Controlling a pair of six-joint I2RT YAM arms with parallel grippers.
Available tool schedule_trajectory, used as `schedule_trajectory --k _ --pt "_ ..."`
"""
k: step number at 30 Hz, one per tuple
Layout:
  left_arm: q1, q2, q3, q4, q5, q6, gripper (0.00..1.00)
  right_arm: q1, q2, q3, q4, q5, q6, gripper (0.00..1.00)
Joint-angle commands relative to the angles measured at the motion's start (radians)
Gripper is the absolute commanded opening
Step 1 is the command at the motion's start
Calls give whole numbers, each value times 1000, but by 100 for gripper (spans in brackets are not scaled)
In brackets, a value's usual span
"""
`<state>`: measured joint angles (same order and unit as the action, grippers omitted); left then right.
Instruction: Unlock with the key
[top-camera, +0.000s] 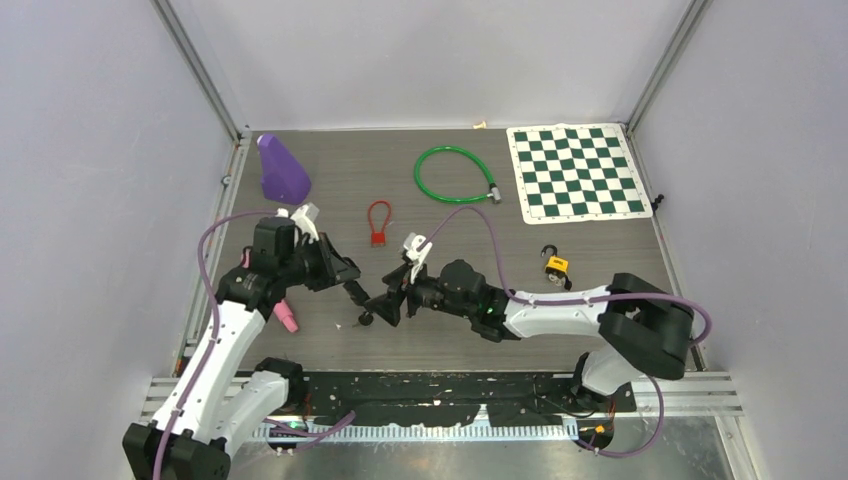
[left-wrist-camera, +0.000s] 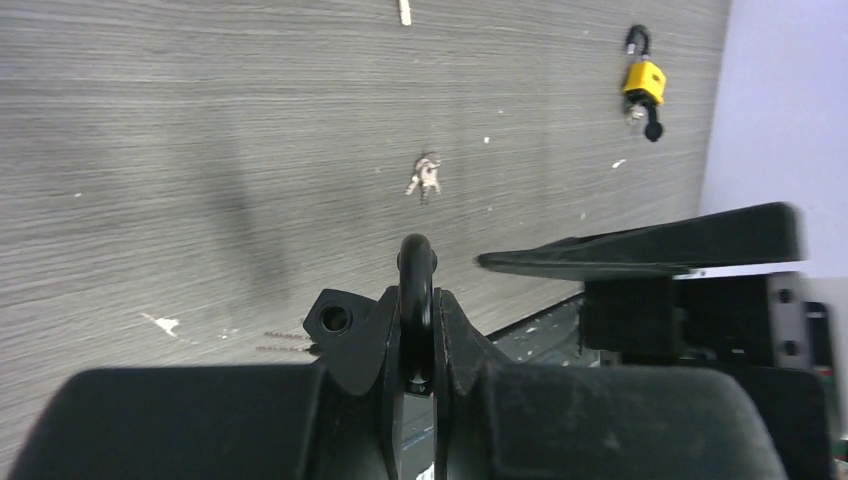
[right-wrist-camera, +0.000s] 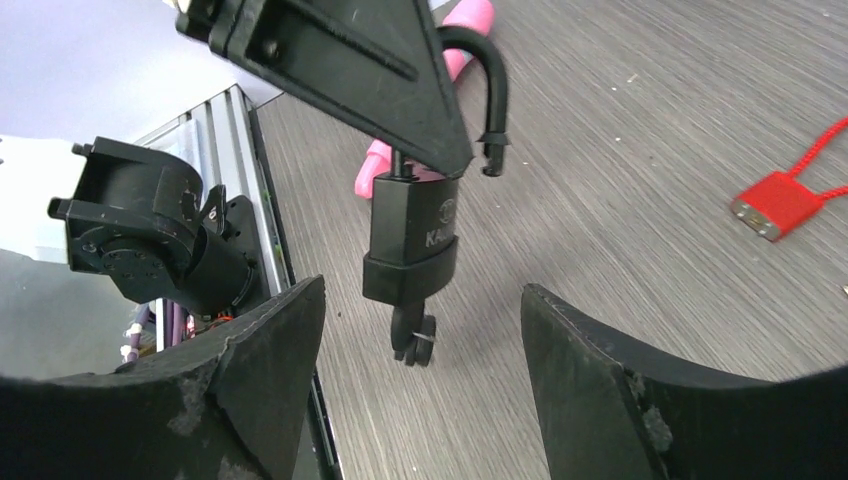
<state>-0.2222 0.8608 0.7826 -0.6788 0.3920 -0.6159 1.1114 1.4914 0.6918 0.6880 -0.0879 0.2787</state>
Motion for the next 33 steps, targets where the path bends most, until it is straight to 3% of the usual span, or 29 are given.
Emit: schedule_trajectory --k 1,8,10,15,19,22,27,29,33 --pt "1 -50 17 146 125 -89 0 34 62 48 197 7 -58 78" --pt "-1 -61 -40 244 186 -156 0 47 188 116 213 17 -51 75" --pt "-1 -66 -69 290 206 -172 0 38 200 114 230 -19 -18 65" --pt "1 -69 -169 494 230 -196 0 -33 240 87 357 -212 260 22" --pt "1 -72 -300 656 151 -218 0 -117 362 104 495 -393 599 10" --pt "1 -76 -389 746 76 -211 0 -148 481 139 519 -482 784 10" --pt "1 -109 -560 891 -42 -214 0 -161 619 200 489 -540 914 10" --pt "1 -124 -608 914 -87 -212 0 -163 638 214 451 -542 916 16" --pt "1 -136 -667 925 -184 -182 0 -162 580 240 140 -466 700 42"
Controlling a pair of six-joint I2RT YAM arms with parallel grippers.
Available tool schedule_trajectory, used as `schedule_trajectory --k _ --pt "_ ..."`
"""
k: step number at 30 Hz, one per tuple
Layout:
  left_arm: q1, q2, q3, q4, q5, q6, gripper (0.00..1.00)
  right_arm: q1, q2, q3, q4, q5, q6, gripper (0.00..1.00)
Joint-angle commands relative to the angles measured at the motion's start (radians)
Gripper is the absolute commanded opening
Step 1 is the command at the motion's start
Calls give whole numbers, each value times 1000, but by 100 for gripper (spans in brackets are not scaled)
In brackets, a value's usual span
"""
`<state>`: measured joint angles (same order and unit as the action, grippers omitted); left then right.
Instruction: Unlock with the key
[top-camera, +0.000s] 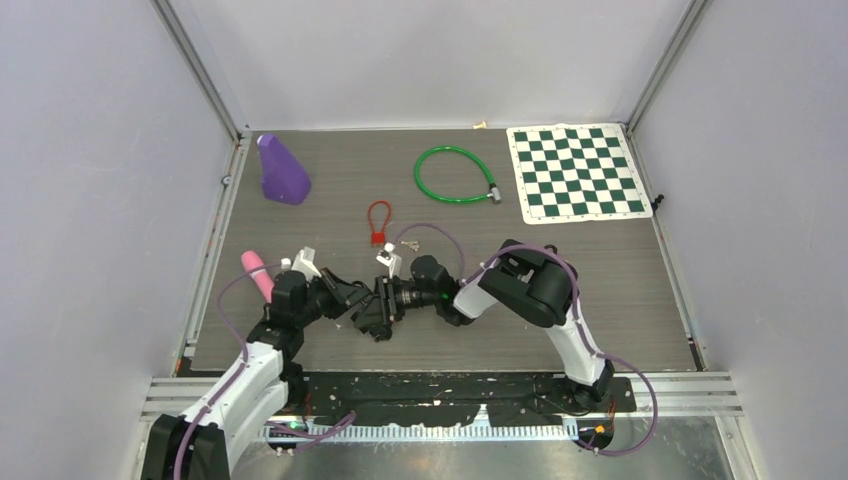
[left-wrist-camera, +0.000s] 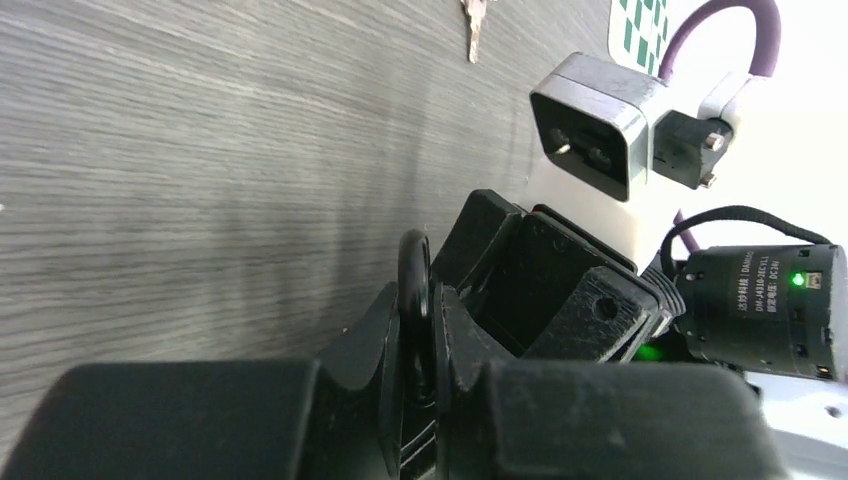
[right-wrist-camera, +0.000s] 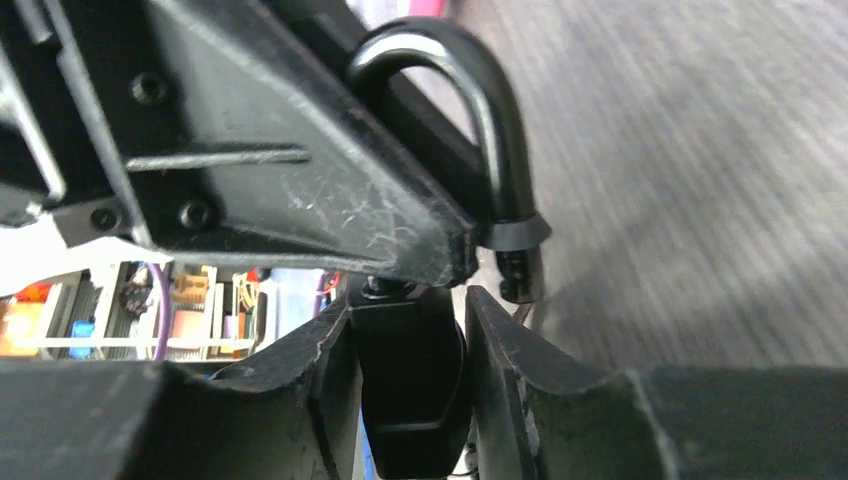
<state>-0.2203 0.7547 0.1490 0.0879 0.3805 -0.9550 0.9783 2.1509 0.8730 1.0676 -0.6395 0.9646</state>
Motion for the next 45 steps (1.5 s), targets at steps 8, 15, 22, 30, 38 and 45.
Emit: schedule_trajectory --k 8,15,22,30,38,45 --pt "-2 21 -66 138 -348 194 0 -32 -263 69 -737 386 -260 76" --pt "2 144 20 141 -484 192 4 -35 -484 -12 -828 561 -396 79" --pt "106 405 167 288 -396 144 7 -53 -722 -122 -885 681 -470 80" --pt "269 645 404 273 -291 175 53 -114 -876 -211 -969 745 -486 82" --pt "329 518 447 86 -306 205 89 -146 -956 -184 -1127 849 -553 92" --pt "308 308 660 -322 -311 297 99 -211 -927 -75 -1242 920 -645 96"
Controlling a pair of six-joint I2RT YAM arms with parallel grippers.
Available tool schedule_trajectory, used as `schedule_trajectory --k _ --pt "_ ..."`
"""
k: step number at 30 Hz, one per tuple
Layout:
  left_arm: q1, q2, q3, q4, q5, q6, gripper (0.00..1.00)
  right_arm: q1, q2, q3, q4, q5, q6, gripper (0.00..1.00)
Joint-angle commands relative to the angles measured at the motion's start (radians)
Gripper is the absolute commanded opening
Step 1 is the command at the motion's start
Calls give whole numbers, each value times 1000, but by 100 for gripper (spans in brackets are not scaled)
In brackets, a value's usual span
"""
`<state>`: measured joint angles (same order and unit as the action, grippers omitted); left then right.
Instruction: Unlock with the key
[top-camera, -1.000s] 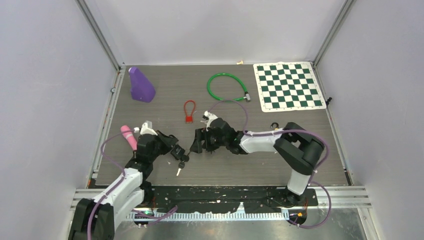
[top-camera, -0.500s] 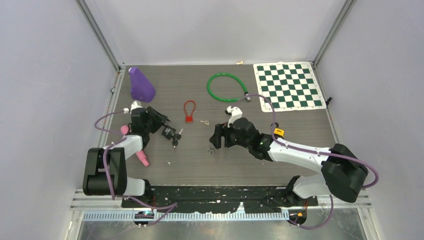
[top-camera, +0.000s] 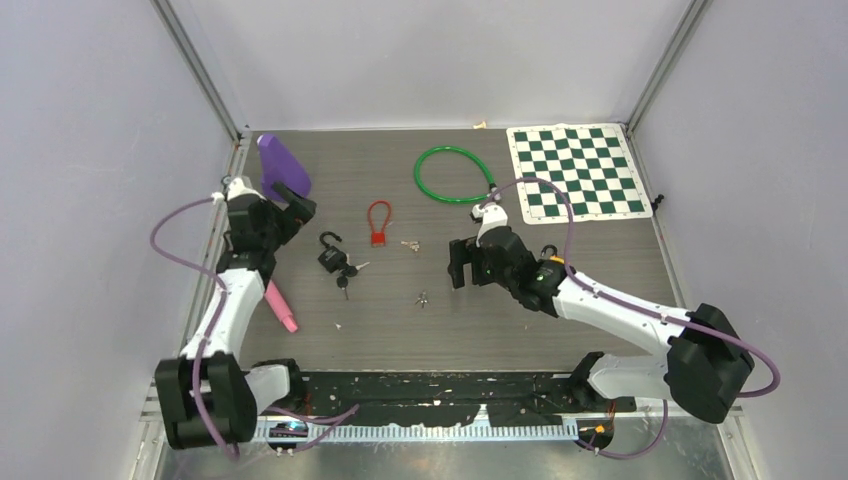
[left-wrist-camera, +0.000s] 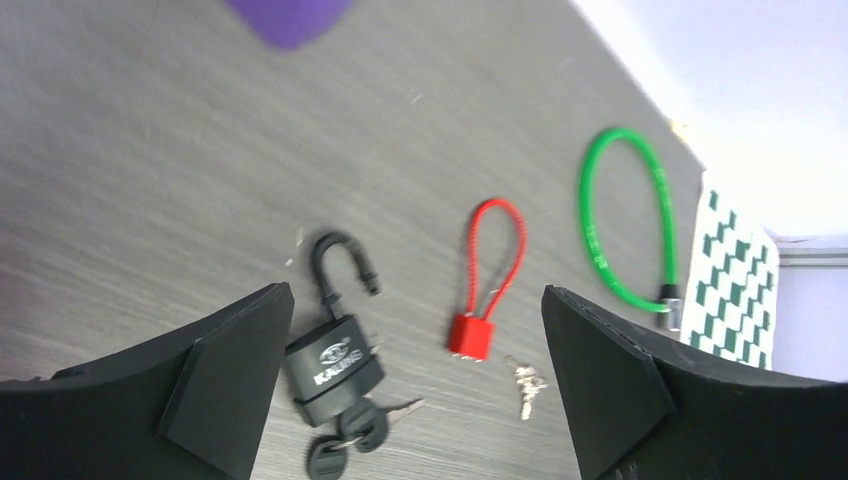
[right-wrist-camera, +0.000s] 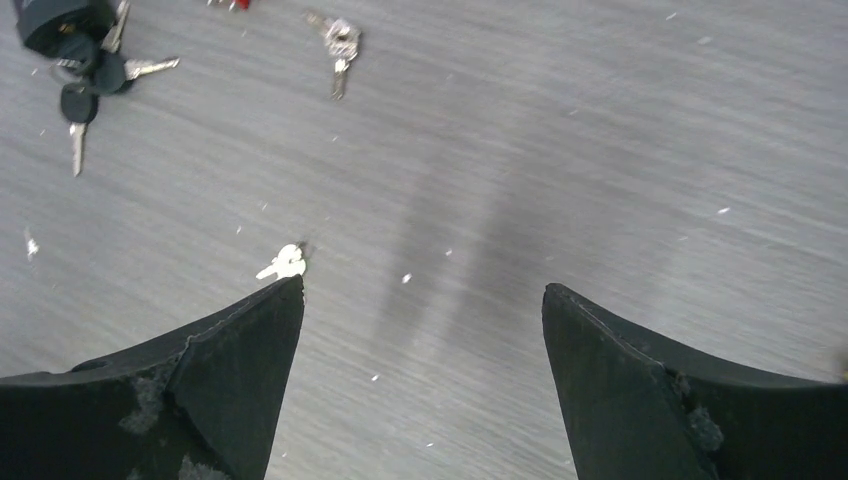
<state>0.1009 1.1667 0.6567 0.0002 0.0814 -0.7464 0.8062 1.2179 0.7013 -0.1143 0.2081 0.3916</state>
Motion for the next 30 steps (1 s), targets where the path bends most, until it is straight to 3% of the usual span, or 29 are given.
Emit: schedule_trajectory --k 1,7,9,12,19,30 --pt "-19 -119 199 -300 -10 112 100 -47 20 108 -66 68 -82 96" --pt "-34 -135 523 -710 91 320 100 -86 141 221 -148 46 -111 96" --pt "-68 -147 574 -788 59 360 99 -116 184 252 -159 36 -115 96" --pt "-158 -208 509 -714 27 369 100 -204 247 314 -161 -6 -134 96" --pt "-208 -220 381 -656 34 395 100 -403 512 587 -230 -71 -194 90" --pt "-230 -197 371 -668 64 404 100 -534 974 1082 -368 -157 -191 73"
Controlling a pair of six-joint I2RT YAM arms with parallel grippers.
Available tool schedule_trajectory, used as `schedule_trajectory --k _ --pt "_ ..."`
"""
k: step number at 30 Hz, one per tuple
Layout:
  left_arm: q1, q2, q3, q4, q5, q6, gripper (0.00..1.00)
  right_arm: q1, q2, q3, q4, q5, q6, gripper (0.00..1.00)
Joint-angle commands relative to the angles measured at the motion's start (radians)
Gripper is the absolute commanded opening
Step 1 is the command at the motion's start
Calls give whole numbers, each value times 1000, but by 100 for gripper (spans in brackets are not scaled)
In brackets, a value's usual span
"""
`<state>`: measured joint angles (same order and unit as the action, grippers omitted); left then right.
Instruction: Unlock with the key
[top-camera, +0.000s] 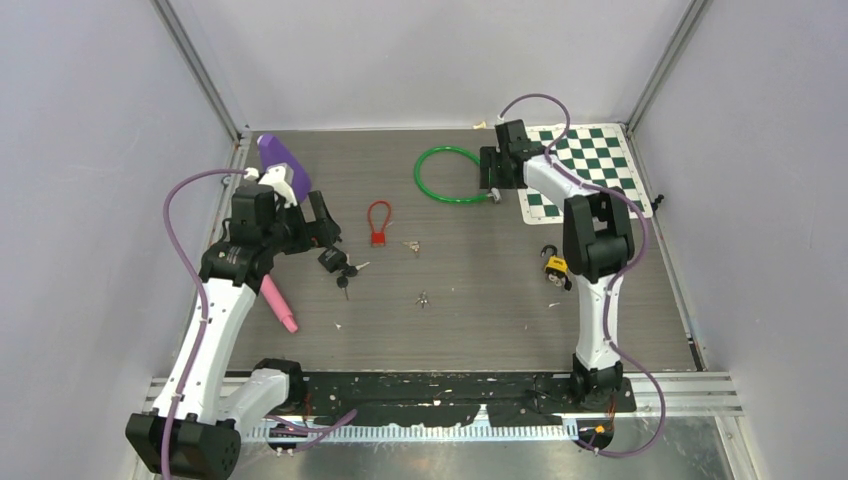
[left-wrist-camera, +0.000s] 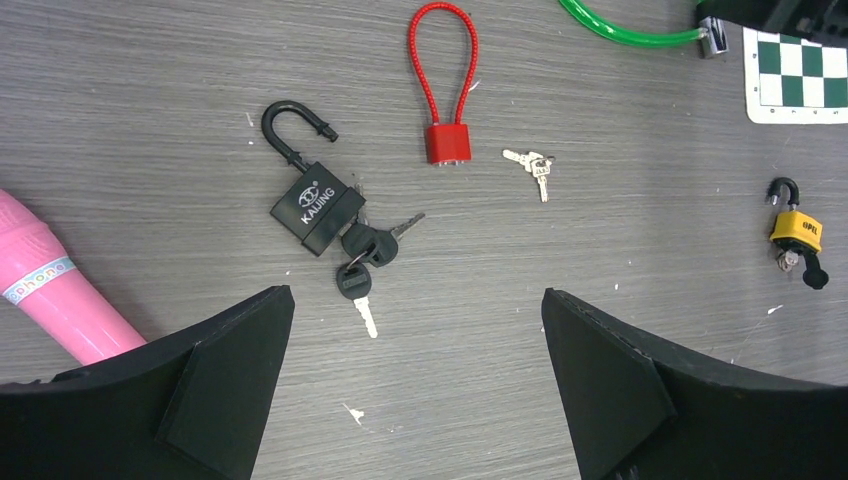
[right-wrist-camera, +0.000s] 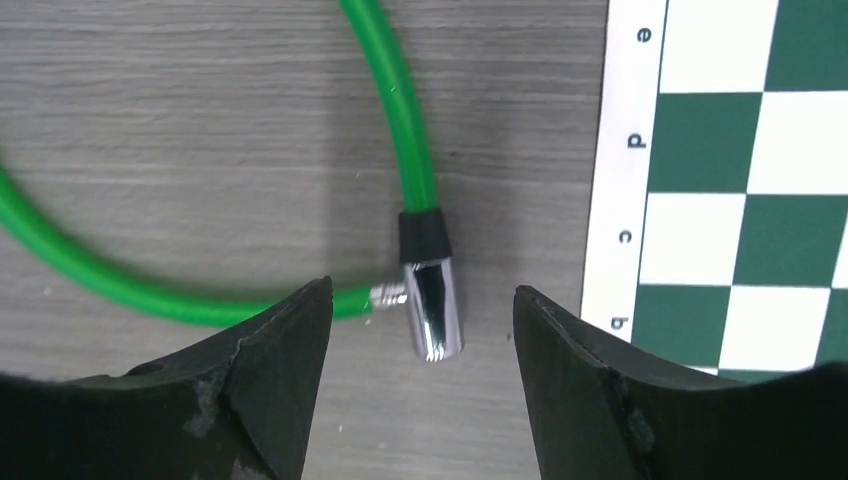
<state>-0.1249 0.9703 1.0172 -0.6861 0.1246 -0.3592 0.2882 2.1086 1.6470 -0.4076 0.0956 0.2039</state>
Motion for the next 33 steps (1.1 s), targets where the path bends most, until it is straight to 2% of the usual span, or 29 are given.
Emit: schedule_trajectory --k 1,6,8,10,11,12,13,15,16,23,26,28,30,31,33 --pt "-4 1 11 18 23 18 99 -21 101 179 -79 -36 2 72" --pt "-5 -1 8 21 24 16 99 -24 209 283 -155 -37 18 68" --pt "-4 -4 5 23 25 16 99 -23 208 253 -174 -46 37 58" --pt "-4 -8 4 26 25 14 99 -19 171 170 -173 -43 51 44" --pt "-4 -12 3 29 28 14 99 -16 129 134 -158 -38 57 32" --pt "-5 -17 1 29 30 13 99 -10 102 45 -146 -22 69 27" --pt "-4 -20 -1 32 32 11 99 -7 43 -1 -117 -15 75 17" --pt "-4 -27 -3 35 39 10 98 6 -54 -156 -71 3 102 7" --pt "-5 -31 -4 37 43 8 98 16 -87 -251 -54 5 121 6" --pt "-4 -38 -19 61 88 -9 98 61 -445 -707 135 -77 271 5" --pt "-5 -39 -21 63 93 -12 98 77 -568 -807 172 -111 332 5" --pt "-4 -38 -22 62 91 -12 98 102 -613 -848 145 -62 365 5" --pt "-4 -33 -23 60 88 -12 98 136 -645 -885 132 -35 395 16" --pt "-4 -32 -22 60 88 -12 98 163 -666 -906 130 -28 406 34" --pt "-5 -30 -21 56 87 -12 98 216 -703 -913 112 5 410 50"
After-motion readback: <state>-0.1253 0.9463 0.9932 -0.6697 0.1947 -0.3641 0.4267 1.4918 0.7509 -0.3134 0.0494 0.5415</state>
